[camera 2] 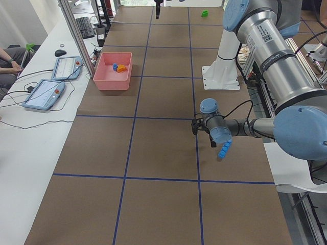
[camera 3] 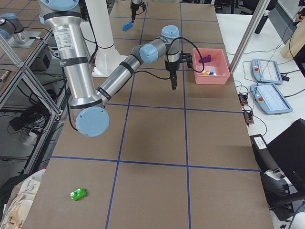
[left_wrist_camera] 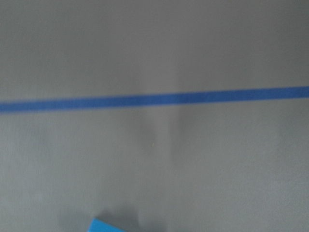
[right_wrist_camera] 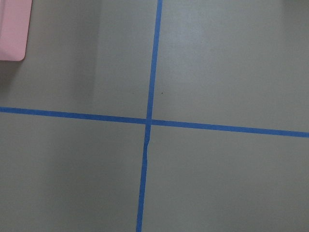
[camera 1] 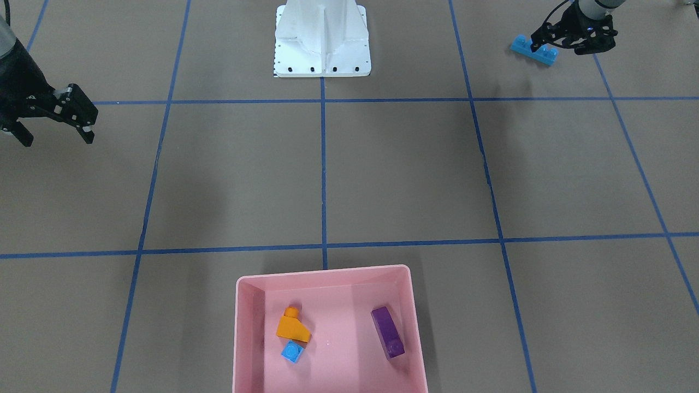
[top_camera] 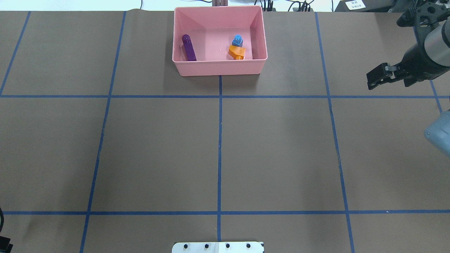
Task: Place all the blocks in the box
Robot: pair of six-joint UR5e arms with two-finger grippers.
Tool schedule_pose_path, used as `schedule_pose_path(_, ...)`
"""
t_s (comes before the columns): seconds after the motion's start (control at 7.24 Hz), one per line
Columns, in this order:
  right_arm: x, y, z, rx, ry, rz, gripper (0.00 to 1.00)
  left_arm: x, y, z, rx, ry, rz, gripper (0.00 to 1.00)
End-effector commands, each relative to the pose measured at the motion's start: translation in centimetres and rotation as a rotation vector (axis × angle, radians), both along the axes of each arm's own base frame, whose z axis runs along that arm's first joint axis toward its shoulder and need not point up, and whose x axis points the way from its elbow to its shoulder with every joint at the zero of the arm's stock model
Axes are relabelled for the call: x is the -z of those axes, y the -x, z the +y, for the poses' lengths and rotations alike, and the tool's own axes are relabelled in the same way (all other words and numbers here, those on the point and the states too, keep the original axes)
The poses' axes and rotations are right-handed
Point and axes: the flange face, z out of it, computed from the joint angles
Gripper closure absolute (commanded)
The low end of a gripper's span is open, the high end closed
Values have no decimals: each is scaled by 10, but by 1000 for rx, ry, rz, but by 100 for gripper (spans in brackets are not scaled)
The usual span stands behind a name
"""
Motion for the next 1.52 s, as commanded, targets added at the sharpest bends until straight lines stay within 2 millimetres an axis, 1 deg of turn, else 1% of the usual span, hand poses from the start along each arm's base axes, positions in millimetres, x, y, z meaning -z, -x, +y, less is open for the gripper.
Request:
schedule_pose_path(0.0,6,0,1,-2,-14,-5,1,-21,-19,24,73,50,-89,0)
schedule_pose_path(0.28,9,0,-1,-4,-25,-4,1,-41,-27,43,81,58,-117,0)
schedule_pose_path(0.41,10,1,-1,-4,-26,-5,1,-47,-30,52,64,60,-121,0)
schedule_pose_path(0.55,10,1,-1,-5,-28,-4,1,-46,-31,56,54,67,-110,0)
schedule_pose_path(0.69,12,1,-1,-5,-31,-6,1,-48,-33,61,64,76,-121,10)
schedule_pose_path(0.83,12,1,-1,-5,-31,-6,1,-49,-38,68,79,79,-129,33)
schedule_pose_path(0.97,12,1,-1,-5,-31,-6,1,-47,-42,75,77,88,-120,62)
schedule_pose_path(1.1,12,1,-1,-5,-31,-6,1,-47,-43,76,79,80,-112,76)
schedule_pose_path(1.24,12,1,-1,-5,-31,-6,1,-46,-44,77,81,75,-108,97)
schedule_pose_path(1.38,11,1,-2,-5,-29,-5,1,-44,-42,76,80,74,-93,100)
